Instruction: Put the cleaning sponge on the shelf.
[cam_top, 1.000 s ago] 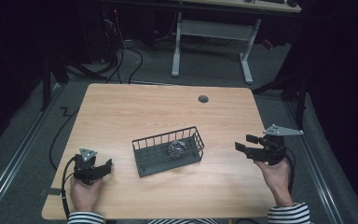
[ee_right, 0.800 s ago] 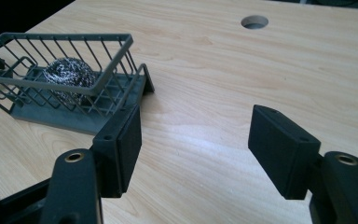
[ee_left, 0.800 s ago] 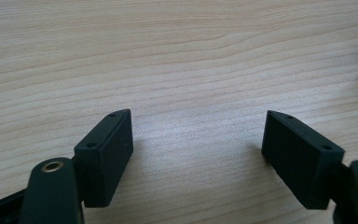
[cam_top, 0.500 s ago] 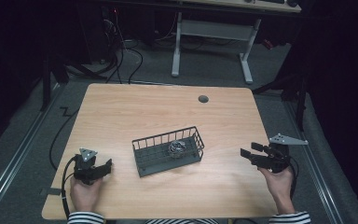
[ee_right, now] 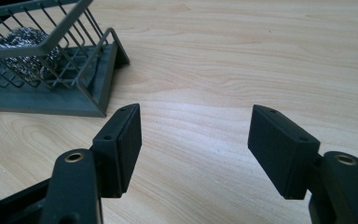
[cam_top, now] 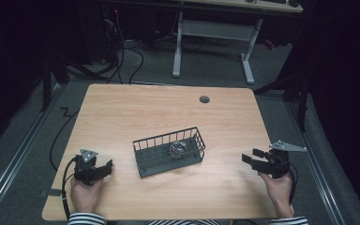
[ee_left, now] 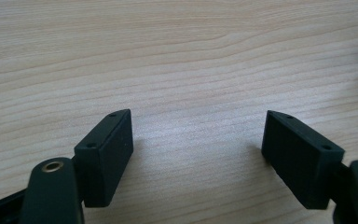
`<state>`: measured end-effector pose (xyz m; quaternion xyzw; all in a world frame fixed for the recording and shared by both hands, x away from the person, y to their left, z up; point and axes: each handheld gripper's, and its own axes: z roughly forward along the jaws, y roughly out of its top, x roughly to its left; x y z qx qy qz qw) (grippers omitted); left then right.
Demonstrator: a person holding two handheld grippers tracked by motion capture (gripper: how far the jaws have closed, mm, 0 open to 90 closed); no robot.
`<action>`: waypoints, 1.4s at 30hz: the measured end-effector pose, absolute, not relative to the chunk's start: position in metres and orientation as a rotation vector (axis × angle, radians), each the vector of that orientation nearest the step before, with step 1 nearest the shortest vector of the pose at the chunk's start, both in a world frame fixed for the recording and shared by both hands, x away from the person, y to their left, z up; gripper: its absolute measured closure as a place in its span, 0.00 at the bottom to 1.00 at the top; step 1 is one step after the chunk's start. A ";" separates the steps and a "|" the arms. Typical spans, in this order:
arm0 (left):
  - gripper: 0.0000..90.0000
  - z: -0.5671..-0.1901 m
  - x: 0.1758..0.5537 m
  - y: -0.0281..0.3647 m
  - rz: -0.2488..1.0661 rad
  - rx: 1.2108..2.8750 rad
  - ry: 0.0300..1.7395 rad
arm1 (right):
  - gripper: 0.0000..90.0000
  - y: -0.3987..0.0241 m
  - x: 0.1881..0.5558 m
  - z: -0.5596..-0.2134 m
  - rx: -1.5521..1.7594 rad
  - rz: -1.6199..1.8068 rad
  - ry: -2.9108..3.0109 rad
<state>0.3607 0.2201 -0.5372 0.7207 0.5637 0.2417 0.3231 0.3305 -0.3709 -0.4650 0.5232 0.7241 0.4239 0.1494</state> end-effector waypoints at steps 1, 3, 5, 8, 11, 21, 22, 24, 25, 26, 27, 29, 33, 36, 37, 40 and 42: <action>0.28 -0.537 0.361 0.220 0.634 1.892 1.480 | 0.39 -0.371 0.331 -0.467 1.502 1.217 2.081; 0.28 -0.537 0.361 0.220 0.634 1.891 1.480 | 0.39 -0.372 0.331 -0.471 1.516 1.214 2.078; 0.28 -0.537 0.361 0.220 0.634 1.892 1.480 | 0.39 -0.372 0.332 -0.477 1.527 1.212 2.072; 0.28 -0.537 0.361 0.220 0.634 1.891 1.480 | 0.39 -0.372 0.333 -0.481 1.535 1.206 2.070; 0.28 -0.537 0.361 0.220 0.634 1.891 1.480 | 0.39 -0.370 0.334 -0.487 1.539 1.188 2.073; 0.28 -0.537 0.361 0.220 0.634 1.891 1.480 | 0.39 -0.364 0.337 -0.508 1.557 1.127 2.083; 0.28 -0.537 0.361 0.220 0.634 1.891 1.480 | 0.39 -0.363 0.337 -0.510 1.559 1.120 2.083; 0.28 -0.537 0.361 0.220 0.634 1.891 1.480 | 0.40 -0.361 0.336 -0.514 1.535 1.071 2.075; 0.28 -0.537 0.361 0.220 0.634 1.891 1.480 | 0.40 -0.361 0.336 -0.514 1.535 1.071 2.075; 0.28 -0.537 0.361 0.220 0.634 1.891 1.480 | 0.40 -0.360 0.336 -0.515 1.523 1.051 2.074; 0.28 -0.537 0.361 0.220 0.634 1.891 1.480 | 0.41 -0.359 0.335 -0.517 1.510 1.034 2.073; 0.28 -0.537 0.361 0.220 0.634 1.891 1.480 | 0.41 -0.357 0.335 -0.520 1.501 1.006 2.072; 0.28 -0.537 0.361 0.220 0.634 1.891 1.480 | 0.41 -0.354 0.335 -0.525 1.498 0.970 2.077; 0.28 -0.537 0.361 0.220 0.634 1.891 1.480 | 0.42 -0.352 0.336 -0.528 1.494 0.944 2.077; 0.28 -0.537 0.361 0.220 0.634 1.891 1.480 | 0.42 -0.351 0.336 -0.528 1.486 0.922 2.069; 0.28 -0.537 0.361 0.220 0.634 1.891 1.480 | 0.42 -0.348 0.335 -0.530 1.453 0.884 2.063; 0.28 -0.537 0.361 0.220 0.634 1.891 1.480 | 0.41 -0.347 0.335 -0.530 1.446 0.872 2.062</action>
